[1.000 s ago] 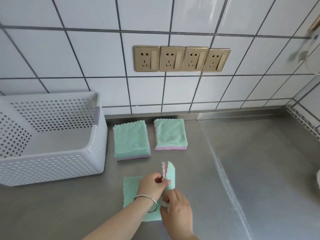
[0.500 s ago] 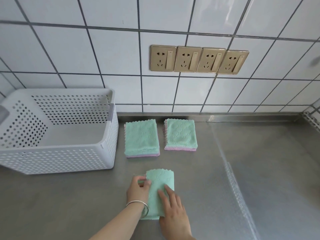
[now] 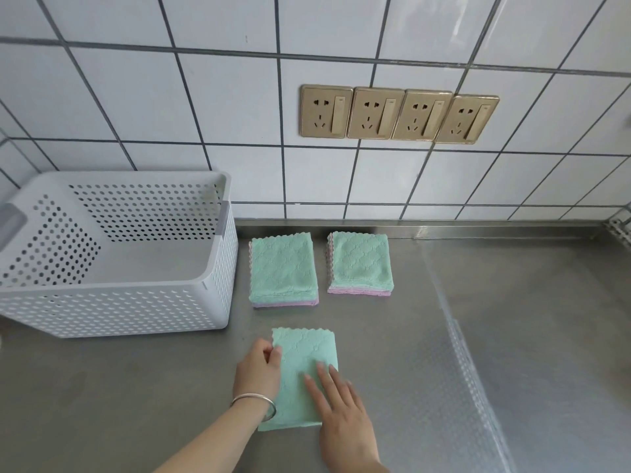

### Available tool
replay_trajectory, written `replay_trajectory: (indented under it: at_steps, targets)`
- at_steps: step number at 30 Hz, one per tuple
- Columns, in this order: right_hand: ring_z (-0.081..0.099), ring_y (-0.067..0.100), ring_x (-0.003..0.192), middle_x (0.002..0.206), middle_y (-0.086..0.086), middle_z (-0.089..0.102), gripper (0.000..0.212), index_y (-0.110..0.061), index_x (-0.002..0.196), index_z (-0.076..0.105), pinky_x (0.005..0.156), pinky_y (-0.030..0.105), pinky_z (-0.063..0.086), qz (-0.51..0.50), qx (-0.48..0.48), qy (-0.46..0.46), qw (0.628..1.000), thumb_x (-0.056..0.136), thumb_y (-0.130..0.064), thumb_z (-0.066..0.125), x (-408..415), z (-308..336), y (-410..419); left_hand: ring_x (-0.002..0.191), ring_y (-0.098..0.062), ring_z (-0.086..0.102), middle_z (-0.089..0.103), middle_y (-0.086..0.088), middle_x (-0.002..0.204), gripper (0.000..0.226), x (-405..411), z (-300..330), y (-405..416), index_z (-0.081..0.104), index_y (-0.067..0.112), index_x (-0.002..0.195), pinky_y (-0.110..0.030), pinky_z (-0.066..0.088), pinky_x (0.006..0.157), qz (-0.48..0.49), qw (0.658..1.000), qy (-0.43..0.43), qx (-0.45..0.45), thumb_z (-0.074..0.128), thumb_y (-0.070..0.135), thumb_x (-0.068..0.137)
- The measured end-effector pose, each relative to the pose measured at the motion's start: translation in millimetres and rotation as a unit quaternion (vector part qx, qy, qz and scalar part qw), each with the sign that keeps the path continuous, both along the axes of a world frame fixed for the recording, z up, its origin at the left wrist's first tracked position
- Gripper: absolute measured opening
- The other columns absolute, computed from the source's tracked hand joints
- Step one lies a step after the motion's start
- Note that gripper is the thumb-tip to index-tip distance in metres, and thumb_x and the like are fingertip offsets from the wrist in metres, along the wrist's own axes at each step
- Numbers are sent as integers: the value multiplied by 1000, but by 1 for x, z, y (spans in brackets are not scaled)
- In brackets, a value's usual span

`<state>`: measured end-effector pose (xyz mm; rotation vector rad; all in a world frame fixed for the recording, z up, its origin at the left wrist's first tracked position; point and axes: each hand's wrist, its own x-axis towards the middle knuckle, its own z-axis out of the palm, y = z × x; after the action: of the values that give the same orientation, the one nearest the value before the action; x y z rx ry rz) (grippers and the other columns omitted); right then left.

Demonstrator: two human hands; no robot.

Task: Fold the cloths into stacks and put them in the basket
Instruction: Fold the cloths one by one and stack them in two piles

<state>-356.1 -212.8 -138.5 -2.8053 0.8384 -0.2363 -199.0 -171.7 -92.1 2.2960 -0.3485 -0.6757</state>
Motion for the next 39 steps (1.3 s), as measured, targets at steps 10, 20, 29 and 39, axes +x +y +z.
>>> replay_trajectory:
  at_steps: [10, 20, 29, 39]
  targets:
    - [-9, 20, 145, 121, 0, 65, 58, -25, 108, 69, 109, 33, 8, 27, -78, -15, 996, 63, -19, 33, 0, -27, -4, 81, -27, 62, 60, 1, 72, 33, 9, -17, 18, 42, 32, 58, -27, 41, 68, 27, 999, 0, 43, 65, 27, 82]
    - [5, 22, 144, 149, 0, 28, 54, -29, 119, 46, 111, 32, 4, 89, -12, 17, 996, 65, -28, 41, 0, -24, -4, 82, -27, 61, 62, -4, 74, 26, 14, -25, 20, 49, 26, 64, -28, 41, 74, 108, 993, 53, 14, 68, 18, 79]
    - [44, 10, 112, 116, -9, 67, 47, -34, 117, 47, 93, 25, 42, 53, 59, 10, 997, 70, -34, 43, 5, -8, -10, 90, -28, 63, 69, 1, 94, 6, 23, -38, 25, 51, 23, 87, -31, 46, 73, 53, 996, -22, 62, 57, 25, 86]
    - [48, 13, 106, 109, -9, 56, 30, -29, 110, 53, 86, 26, 38, -219, 177, 62, 958, 90, -47, 39, 23, 14, -21, 111, -23, 46, 52, 1, 115, 37, 16, -43, 42, 64, 33, 98, -34, 40, 88, 24, 972, -119, 203, 55, 61, 76]
